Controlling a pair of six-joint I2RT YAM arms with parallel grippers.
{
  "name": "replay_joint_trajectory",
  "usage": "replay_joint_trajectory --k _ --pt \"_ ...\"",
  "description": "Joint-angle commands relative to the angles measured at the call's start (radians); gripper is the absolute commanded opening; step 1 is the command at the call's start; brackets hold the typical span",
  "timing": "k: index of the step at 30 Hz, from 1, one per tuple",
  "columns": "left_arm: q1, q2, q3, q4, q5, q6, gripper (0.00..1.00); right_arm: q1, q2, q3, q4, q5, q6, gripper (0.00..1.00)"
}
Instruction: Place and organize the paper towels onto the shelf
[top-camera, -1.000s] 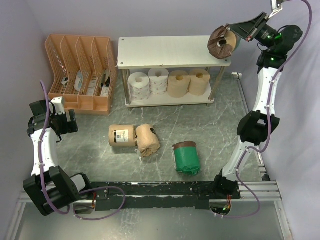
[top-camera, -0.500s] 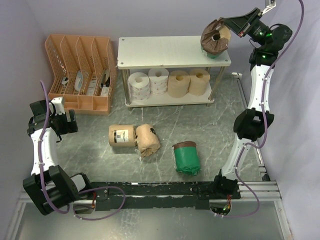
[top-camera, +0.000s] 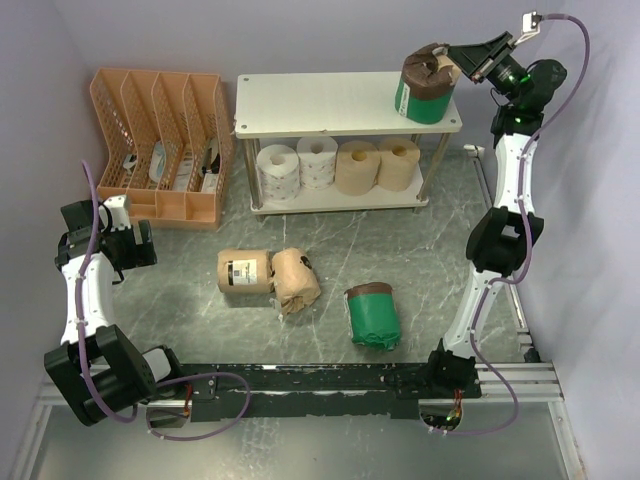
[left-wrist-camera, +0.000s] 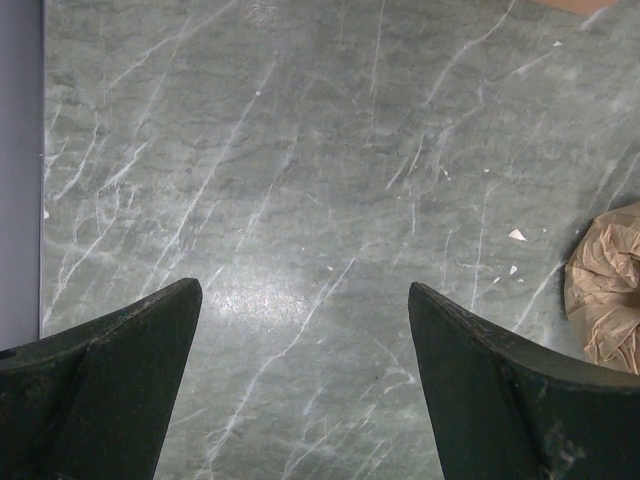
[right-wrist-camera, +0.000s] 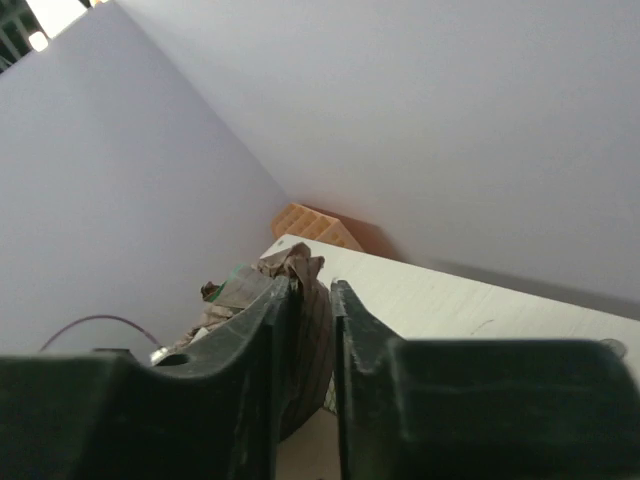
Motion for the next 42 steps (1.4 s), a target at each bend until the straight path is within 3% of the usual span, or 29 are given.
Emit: replay_joint_trajectory --k 1,5,10,13,16,19,24,27,29,31,33,35,38,39,42 --pt "0.007 0.001 0.036 -0.007 0.005 0.002 0.96 -0.012 0.024 -0.016 -0.043 -0.002 -0.067 0.42" --pt "0.007 0.003 0.037 -0.008 0.006 0.002 0.96 -0.02 0.022 -0.003 -0.052 0.013 -0.116 0.98" --pt "0.009 0.004 0.039 -0.008 0.003 0.002 0.96 -0.037 -0.04 0.003 -0.159 0.09 -0.301 1.0" --pt "0.008 0.002 0.037 -0.008 0.002 0.0 0.96 -0.041 -0.184 -0.079 -0.334 0.307 -0.598 1.0" --pt "0.007 -0.001 0.037 -0.008 0.005 0.0 0.96 -0.041 -0.358 -0.271 -0.304 0.536 -0.809 1.0" --pt "0.007 -0.001 0.037 -0.008 0.009 0.003 0.96 -0.043 -0.461 -0.362 -0.263 0.622 -0.918 1.0" --pt "0.007 0.002 0.039 -0.012 0.012 0.004 0.96 -0.059 -0.518 -0.383 -0.234 0.504 -0.867 1.0" --pt "0.008 -0.011 0.038 -0.011 0.011 0.003 0.96 -0.065 -0.551 -0.369 -0.333 0.393 -0.871 1.0" --pt "0.008 -0.026 0.036 -0.01 0.009 0.001 0.96 -0.066 -0.633 -0.446 -0.427 0.229 -0.962 1.0" --pt "0.008 -0.052 0.033 -0.005 0.004 -0.001 0.96 -0.066 -0.765 -0.633 -0.503 0.049 -1.094 1.0" --pt "0.009 -0.076 0.028 0.0 0.006 -0.002 0.96 -0.066 -0.92 -0.824 -0.718 -0.106 -1.362 1.0" --pt "0.011 -0.096 0.024 0.004 0.016 0.001 0.96 -0.063 -1.065 -0.959 -1.066 -0.152 -1.761 1.0" --pt "0.015 -0.104 0.023 0.002 0.046 0.011 0.96 -0.057 -1.144 -1.03 -1.785 -0.081 -2.596 1.0" --pt "0.014 -0.101 0.024 -0.002 0.046 0.013 0.96 -0.042 -1.161 -1.064 -1.858 -0.03 -2.676 1.0" --pt "0.014 -0.093 0.03 -0.011 0.053 0.018 0.96 0.019 -1.186 -1.162 -1.873 0.069 -2.604 1.0"
